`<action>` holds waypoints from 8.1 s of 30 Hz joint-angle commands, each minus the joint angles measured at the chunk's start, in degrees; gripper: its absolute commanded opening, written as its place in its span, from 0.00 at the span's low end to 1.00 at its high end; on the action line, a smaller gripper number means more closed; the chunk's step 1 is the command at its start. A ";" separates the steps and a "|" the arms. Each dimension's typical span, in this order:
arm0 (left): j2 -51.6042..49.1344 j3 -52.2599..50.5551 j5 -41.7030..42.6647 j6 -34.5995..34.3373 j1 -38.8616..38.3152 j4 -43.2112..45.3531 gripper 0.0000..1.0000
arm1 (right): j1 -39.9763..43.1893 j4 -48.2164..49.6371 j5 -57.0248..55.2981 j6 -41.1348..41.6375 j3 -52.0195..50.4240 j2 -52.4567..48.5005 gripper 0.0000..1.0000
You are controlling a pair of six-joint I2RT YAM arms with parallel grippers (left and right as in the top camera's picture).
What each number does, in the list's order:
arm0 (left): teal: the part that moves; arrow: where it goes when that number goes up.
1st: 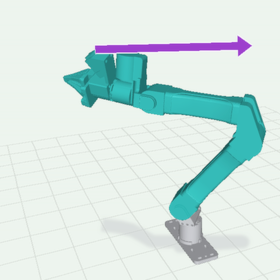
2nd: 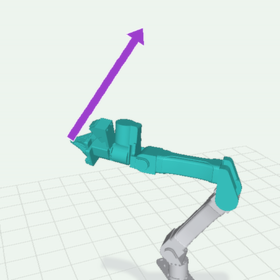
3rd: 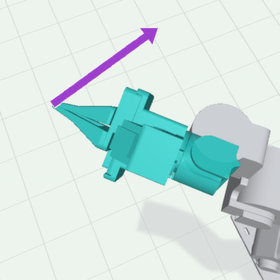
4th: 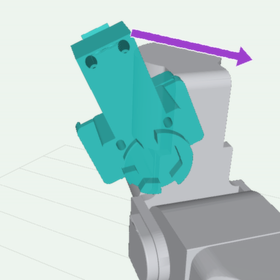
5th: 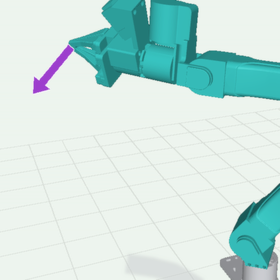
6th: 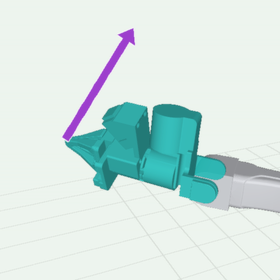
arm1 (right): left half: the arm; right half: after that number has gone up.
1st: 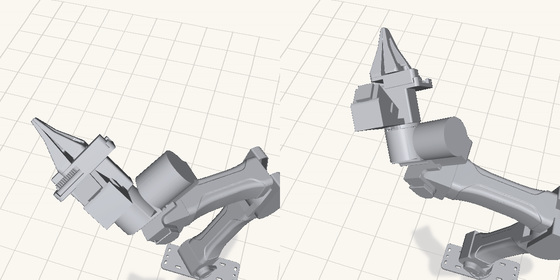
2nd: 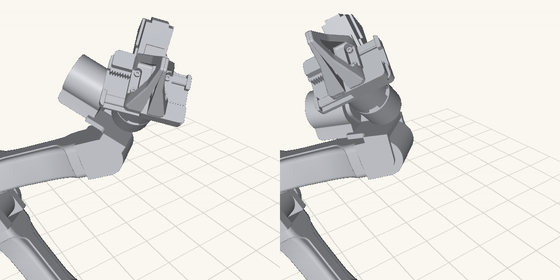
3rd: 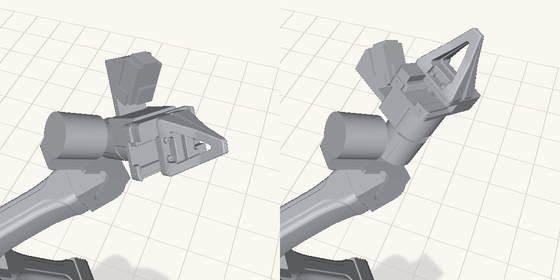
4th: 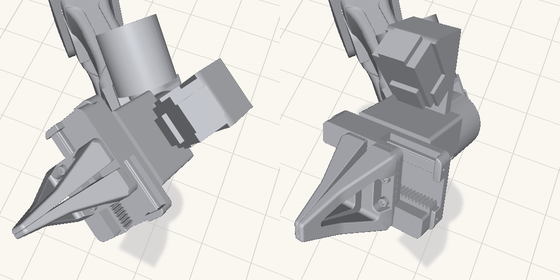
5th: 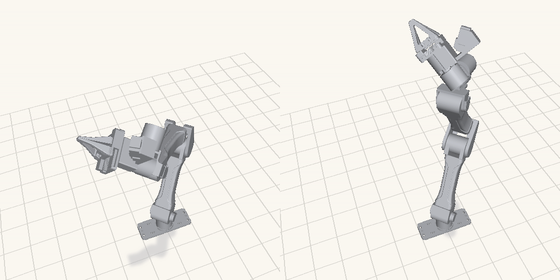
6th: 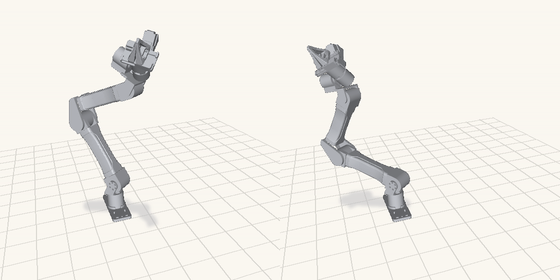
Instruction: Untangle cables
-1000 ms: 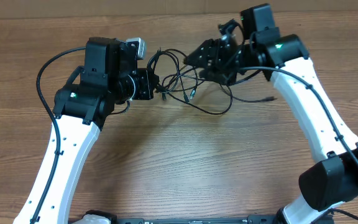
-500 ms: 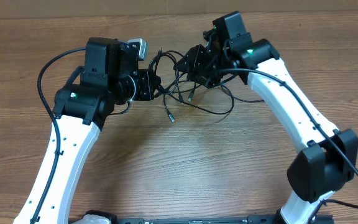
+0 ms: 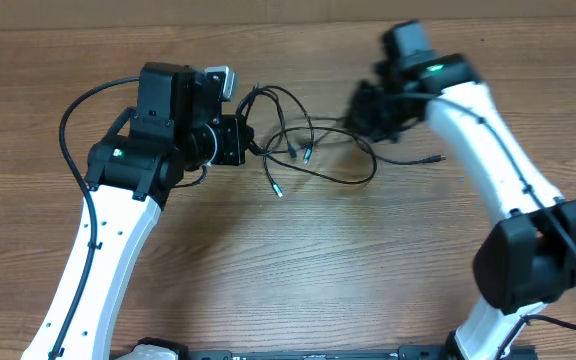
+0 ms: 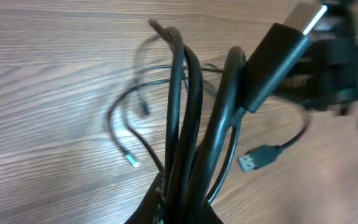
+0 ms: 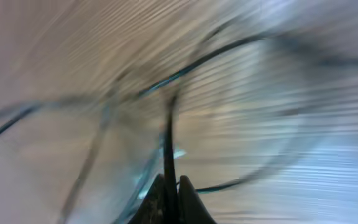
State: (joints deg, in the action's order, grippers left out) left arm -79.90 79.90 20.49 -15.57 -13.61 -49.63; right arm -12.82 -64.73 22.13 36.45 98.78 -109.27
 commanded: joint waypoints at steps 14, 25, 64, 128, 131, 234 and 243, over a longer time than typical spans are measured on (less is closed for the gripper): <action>1.16 1.62 22.25 21.57 0.09 3.32 0.04 | 16.11 -10.71 5.86 -29.55 2.32 1.38 1.00; 1.16 1.60 24.04 18.29 0.09 4.94 0.04 | 7.15 -9.51 18.71 -38.29 7.21 15.23 0.96; 0.92 1.57 -4.37 -2.93 0.09 -2.43 0.04 | -5.75 -10.51 -19.08 -15.15 6.19 7.89 0.04; -6.97 -26.23 -21.07 -26.95 1.57 -14.08 0.70 | 0.68 -9.05 -13.05 -18.27 6.16 7.13 0.70; -6.97 -29.77 -21.05 -27.02 1.60 -9.75 0.70 | 0.68 -8.90 -13.05 -18.27 6.16 7.13 0.70; 4.83 14.51 10.86 -6.91 6.56 12.72 0.04 | 0.59 -1.05 1.07 -20.96 2.82 0.35 0.83; -0.37 14.45 -7.93 4.17 1.95 -7.30 0.04 | 0.85 -5.70 -4.61 -19.82 2.82 0.35 0.98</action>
State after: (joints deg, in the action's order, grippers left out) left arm -77.14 93.91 22.17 -18.11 -9.85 -54.17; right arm -12.45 -69.73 21.32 16.19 101.49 -109.30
